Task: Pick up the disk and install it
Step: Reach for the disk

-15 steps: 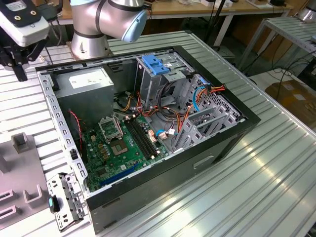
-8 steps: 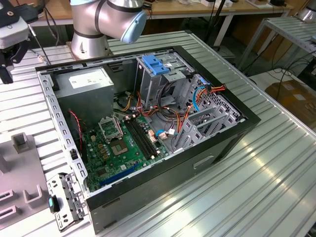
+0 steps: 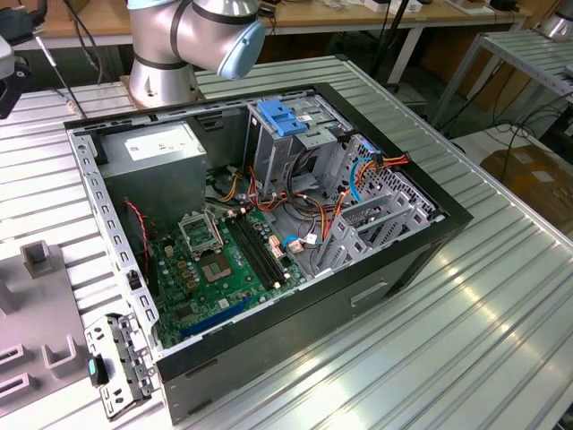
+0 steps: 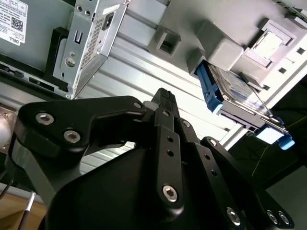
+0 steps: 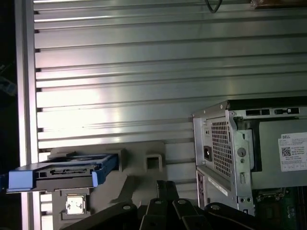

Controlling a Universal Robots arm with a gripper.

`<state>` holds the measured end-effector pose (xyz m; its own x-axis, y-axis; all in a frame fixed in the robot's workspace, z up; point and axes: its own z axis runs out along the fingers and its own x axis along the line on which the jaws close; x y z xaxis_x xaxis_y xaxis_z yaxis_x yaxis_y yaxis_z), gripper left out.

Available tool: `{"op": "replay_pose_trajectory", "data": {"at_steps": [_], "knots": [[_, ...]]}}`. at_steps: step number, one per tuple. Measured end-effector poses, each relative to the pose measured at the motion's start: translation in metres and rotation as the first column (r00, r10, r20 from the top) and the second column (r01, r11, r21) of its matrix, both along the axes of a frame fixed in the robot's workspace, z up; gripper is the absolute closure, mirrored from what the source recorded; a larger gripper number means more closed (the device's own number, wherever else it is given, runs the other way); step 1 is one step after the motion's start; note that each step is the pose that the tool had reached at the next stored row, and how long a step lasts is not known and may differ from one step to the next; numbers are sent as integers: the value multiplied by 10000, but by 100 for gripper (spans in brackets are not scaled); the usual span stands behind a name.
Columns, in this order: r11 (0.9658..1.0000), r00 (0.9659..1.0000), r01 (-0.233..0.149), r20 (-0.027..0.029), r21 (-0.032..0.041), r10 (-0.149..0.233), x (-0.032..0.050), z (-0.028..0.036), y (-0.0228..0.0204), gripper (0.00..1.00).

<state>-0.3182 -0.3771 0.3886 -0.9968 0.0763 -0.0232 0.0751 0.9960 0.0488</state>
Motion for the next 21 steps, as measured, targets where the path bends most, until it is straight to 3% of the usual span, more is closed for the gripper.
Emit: {"op": "replay_pose_trajectory", "data": {"at_steps": [5,14,21], "knots": [[10000,10000,0,0,0,0,-176,-3,8,89],[10000,10000,0,1,0,0,-412,-7,18,89],[10000,10000,0,0,0,0,-683,-10,35,89]]}}
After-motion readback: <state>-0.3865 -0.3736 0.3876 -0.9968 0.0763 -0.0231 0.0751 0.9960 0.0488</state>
